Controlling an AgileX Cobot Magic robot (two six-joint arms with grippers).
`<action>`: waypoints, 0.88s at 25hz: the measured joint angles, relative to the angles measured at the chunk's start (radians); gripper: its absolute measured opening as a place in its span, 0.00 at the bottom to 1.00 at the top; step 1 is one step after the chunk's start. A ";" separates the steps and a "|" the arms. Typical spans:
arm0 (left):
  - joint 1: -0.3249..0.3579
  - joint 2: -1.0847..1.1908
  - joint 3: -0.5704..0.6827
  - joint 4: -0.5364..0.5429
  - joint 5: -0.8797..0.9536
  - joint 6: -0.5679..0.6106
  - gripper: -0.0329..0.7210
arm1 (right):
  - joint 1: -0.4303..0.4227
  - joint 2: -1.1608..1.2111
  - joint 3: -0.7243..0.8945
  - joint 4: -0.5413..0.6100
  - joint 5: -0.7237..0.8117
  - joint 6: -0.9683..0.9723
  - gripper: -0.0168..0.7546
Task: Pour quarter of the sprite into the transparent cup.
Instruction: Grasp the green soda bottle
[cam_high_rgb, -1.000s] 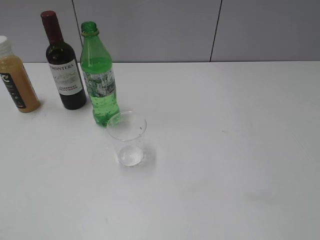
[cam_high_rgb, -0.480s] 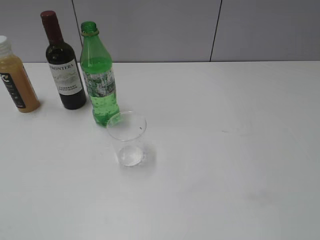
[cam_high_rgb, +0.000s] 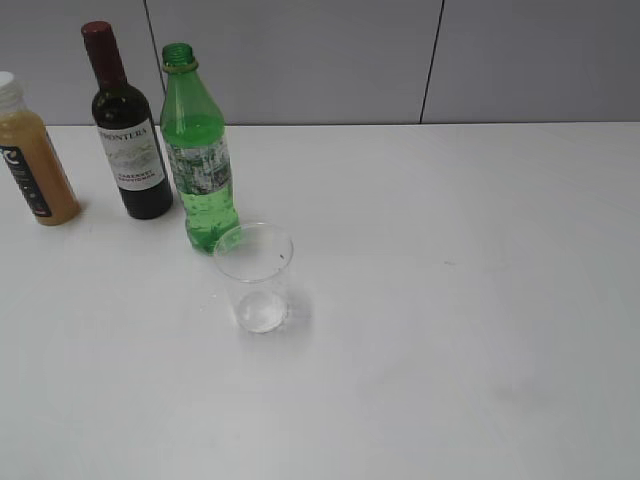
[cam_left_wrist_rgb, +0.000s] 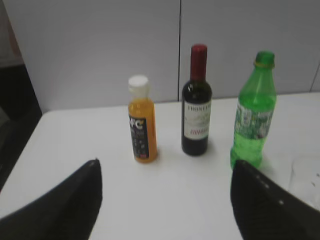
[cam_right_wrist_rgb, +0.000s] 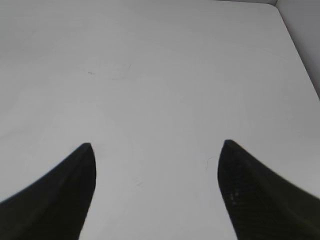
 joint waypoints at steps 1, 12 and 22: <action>0.000 0.035 0.000 -0.005 -0.052 0.008 0.85 | 0.000 0.000 0.000 0.000 0.000 0.001 0.78; 0.000 0.415 0.000 -0.044 -0.590 0.017 0.83 | 0.000 0.000 0.000 0.000 0.000 0.001 0.78; -0.078 0.704 0.000 -0.036 -0.898 0.017 0.83 | 0.000 0.000 0.000 0.000 0.000 0.001 0.78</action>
